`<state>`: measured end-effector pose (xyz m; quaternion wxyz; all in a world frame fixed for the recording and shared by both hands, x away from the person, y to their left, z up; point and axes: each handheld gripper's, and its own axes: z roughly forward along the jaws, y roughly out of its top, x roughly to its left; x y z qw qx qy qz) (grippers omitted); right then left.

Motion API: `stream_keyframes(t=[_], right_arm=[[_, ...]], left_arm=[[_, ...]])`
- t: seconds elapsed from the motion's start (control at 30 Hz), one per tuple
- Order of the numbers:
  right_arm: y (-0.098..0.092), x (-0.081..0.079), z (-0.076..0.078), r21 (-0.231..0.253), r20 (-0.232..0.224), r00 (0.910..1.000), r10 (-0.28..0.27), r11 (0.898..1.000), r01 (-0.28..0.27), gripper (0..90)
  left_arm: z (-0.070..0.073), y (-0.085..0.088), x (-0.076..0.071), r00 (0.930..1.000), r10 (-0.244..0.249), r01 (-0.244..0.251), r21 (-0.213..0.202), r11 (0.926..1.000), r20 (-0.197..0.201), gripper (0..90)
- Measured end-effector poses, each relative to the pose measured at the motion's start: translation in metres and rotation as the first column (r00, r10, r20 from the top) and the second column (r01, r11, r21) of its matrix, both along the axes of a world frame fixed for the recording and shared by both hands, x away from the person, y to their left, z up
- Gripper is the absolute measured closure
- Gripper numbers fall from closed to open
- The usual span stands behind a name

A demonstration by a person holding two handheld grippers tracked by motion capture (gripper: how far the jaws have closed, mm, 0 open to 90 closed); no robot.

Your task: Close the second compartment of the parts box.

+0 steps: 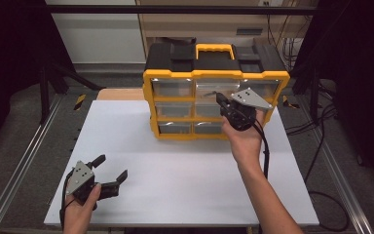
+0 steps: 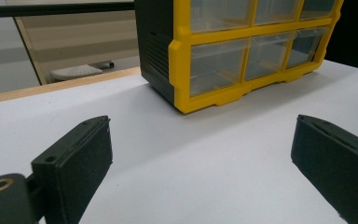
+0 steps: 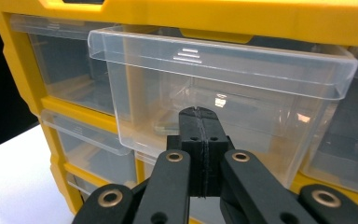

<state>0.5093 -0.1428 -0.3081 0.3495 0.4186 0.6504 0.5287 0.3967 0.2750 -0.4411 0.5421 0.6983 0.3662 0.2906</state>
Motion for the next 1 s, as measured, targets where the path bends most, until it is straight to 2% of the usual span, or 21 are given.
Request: stream_keyframes(t=[0.1,0.4,0.73,1.0], right_arm=[[0.0,0.003,0.0,-0.002,-0.005,1.0,-0.004,1.0,0.004,90.0],[-0.003,0.011,-0.002,0.043,-0.024,0.9996,-0.016,0.999,0.017,90.0],[-0.006,0.018,-0.002,0.025,-0.019,0.9989,-0.043,0.999,0.043,90.0],[-0.008,0.023,-0.001,0.031,-0.021,0.9987,-0.047,0.998,0.047,90.0]], left_arm=[[0.0,0.0,0.0,1.0,-0.001,0.001,0.0,1.0,-0.001,5.2],[0.0,-0.002,0.0,1.0,-0.008,0.008,0.003,1.0,0.0,5.2],[-0.001,-0.002,0.001,1.0,-0.008,0.008,0.003,1.0,-0.003,5.2],[-0.001,-0.004,0.001,0.9998,-0.018,0.018,0.008,0.9998,-0.004,5.2]])
